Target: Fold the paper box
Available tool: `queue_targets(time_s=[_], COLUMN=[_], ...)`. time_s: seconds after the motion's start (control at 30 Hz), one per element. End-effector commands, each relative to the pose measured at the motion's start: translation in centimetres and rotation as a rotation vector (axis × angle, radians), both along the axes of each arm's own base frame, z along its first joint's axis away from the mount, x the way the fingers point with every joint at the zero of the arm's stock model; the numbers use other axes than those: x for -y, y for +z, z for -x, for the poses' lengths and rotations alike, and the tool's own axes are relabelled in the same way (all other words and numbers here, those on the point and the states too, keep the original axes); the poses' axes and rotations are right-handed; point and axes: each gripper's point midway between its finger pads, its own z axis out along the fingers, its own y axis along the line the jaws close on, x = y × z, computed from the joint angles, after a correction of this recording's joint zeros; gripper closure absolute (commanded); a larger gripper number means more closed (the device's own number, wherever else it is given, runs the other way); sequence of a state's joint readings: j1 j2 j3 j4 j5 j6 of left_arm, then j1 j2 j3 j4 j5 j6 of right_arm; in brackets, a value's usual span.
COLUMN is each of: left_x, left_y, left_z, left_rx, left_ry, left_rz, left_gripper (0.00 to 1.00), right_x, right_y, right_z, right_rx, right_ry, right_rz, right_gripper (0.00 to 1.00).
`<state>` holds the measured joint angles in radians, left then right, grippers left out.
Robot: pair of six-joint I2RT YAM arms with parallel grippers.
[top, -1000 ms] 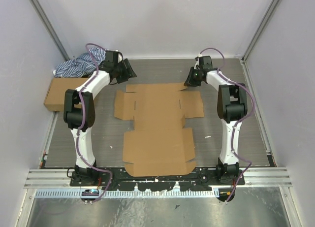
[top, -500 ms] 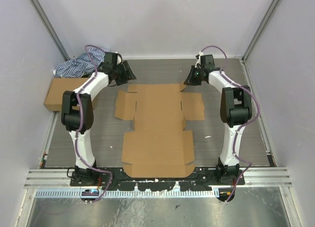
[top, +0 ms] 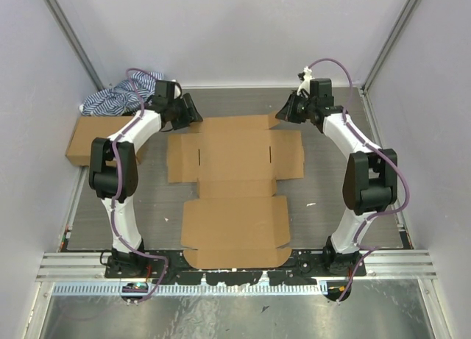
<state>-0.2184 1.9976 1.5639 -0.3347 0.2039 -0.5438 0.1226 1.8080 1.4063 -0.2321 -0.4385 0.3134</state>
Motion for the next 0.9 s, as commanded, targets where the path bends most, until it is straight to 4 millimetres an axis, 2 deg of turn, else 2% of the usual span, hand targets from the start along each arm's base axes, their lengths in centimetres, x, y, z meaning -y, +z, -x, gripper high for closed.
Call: queue_targets(time_s=[0.0,0.17,0.3,0.47,0.6,0.73,0.87], left_x=[-0.4,-1.3,-2.8,-3.8,-2.3,-0.6,0.2], left_y=[1.7,2.0,2.7,3.2,4.2,4.3,4.5], left_z=[-0.2,0.3,0.5,0.5,0.4,0.9,1.0], left_rx=[0.055,0.066,0.087,0.130,0.214,0.248,0.272], left_ry=[-0.004,0.007,0.034,0.047,-0.004,-0.064,-0.100], left_rz=[-0.003,-0.048,-0.089,-0.062,0.045,0.135,0.176], left_gripper=[0.34,0.33,0.31,0.28,0.28,0.31,0.33], right_x=[-0.7,-0.7,-0.6,-0.8,-0.9,-1.0,-1.1], right_y=[3.9,3.8,3.7,3.8,3.9,4.1,4.3], right_z=[0.2,0.4,0.4,0.5,0.6,0.7,0.8], right_rx=[0.125,0.114,0.111,0.113,0.113,0.114,0.118], right_ry=[0.054,0.054,0.053,0.062,0.072,0.080,0.085], right_rz=[-0.012,-0.009,-0.009,-0.014,-0.022,-0.027,-0.030], right_gripper=[0.99,0.99,0.99,0.99,0.99,0.99,0.99])
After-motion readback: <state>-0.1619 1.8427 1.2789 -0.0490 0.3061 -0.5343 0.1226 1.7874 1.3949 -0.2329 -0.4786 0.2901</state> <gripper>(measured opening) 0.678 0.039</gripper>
